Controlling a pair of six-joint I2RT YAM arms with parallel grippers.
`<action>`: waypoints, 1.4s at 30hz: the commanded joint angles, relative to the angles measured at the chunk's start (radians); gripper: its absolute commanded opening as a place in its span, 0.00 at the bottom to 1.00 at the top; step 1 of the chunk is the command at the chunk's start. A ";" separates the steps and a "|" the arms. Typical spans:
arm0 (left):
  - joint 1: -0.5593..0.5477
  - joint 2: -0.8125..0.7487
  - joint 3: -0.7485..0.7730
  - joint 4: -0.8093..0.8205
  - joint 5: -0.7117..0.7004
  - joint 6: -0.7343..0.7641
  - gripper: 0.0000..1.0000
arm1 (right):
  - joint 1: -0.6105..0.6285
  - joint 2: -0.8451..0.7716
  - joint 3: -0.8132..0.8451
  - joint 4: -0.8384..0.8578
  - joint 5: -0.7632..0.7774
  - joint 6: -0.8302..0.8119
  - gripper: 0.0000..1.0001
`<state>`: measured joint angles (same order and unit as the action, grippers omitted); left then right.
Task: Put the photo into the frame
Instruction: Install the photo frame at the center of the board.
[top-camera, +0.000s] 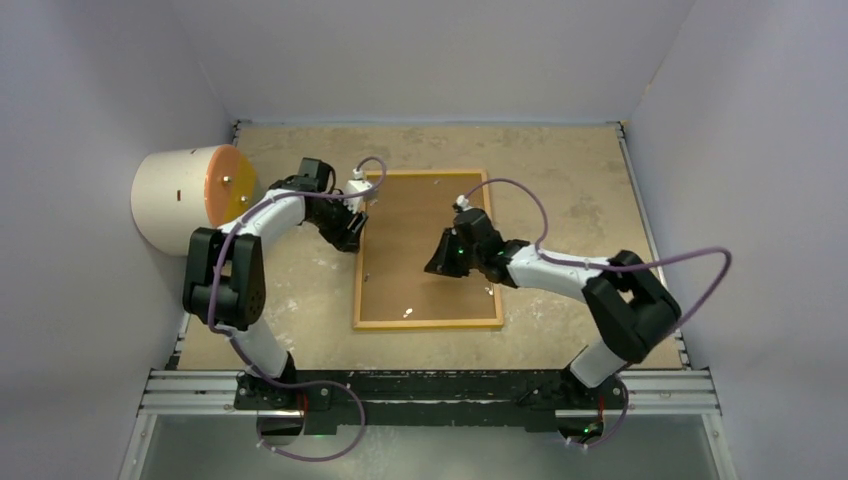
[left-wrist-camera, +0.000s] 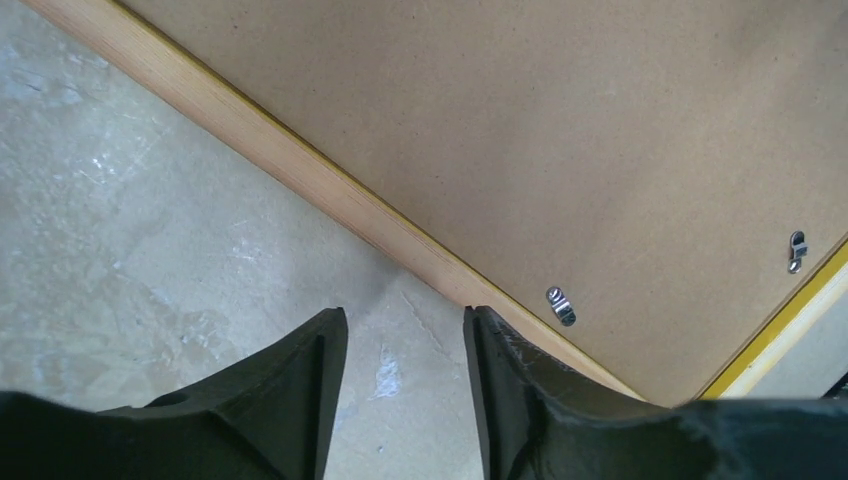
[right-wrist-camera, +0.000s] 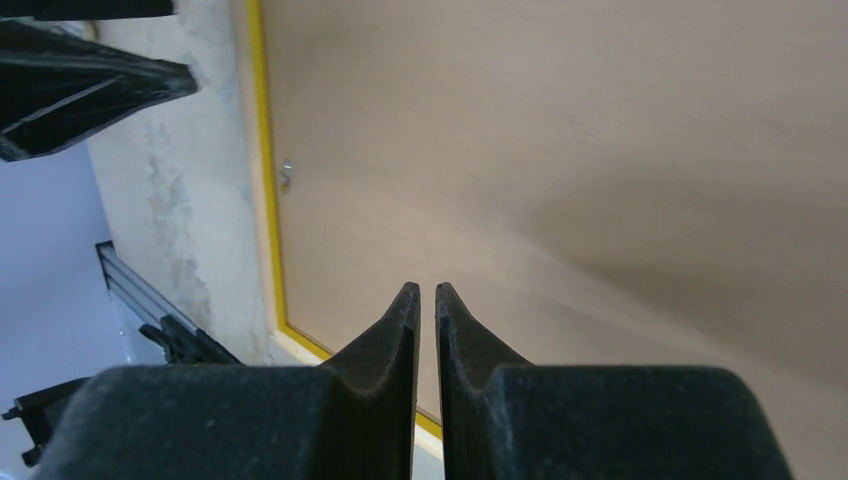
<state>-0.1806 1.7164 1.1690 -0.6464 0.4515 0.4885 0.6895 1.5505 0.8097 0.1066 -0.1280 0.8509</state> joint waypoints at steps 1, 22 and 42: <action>0.033 0.033 -0.005 0.033 0.104 -0.075 0.46 | 0.085 0.112 0.122 0.165 -0.026 0.061 0.11; 0.075 0.099 -0.110 0.145 0.202 -0.120 0.31 | 0.227 0.414 0.284 0.299 -0.020 0.174 0.08; 0.075 0.073 -0.130 0.161 0.206 -0.109 0.31 | 0.226 0.468 0.291 0.310 0.034 0.194 0.05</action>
<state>-0.1005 1.8030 1.0634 -0.5125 0.6243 0.3771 0.9154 1.9965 1.0676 0.4114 -0.1219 1.0374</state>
